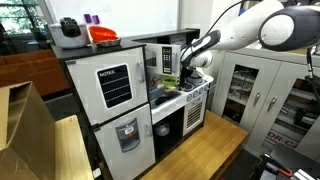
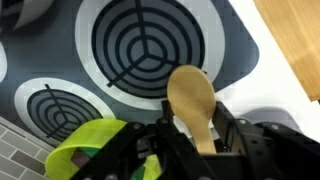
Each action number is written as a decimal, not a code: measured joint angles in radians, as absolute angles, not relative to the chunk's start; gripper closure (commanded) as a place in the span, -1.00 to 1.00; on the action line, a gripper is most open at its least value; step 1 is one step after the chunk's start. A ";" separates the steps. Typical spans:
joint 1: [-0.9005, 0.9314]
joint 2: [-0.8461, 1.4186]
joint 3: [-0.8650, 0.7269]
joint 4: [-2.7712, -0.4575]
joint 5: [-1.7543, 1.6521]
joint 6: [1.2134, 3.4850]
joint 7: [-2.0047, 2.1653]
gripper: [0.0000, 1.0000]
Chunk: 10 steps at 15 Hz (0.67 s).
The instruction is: Slide the pot to the right then put the wooden spatula in the pot
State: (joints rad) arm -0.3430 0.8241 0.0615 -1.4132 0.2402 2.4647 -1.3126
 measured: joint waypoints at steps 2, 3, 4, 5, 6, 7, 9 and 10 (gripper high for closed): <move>-0.348 0.825 0.060 -1.412 0.240 2.465 -1.311 0.62; -0.354 0.824 0.059 -1.411 0.240 2.463 -1.311 0.62; -0.362 0.821 0.059 -1.411 0.240 2.458 -1.311 0.62; -0.372 0.816 0.058 -1.410 0.240 2.446 -1.311 0.62; -0.384 0.807 0.059 -1.407 0.241 2.427 -1.311 0.62; -0.397 0.791 0.061 -1.407 0.242 2.406 -1.311 0.62; -0.420 0.758 0.063 -1.406 0.250 2.360 -1.311 0.62; -0.427 0.741 0.064 -1.406 0.255 2.340 -1.311 0.62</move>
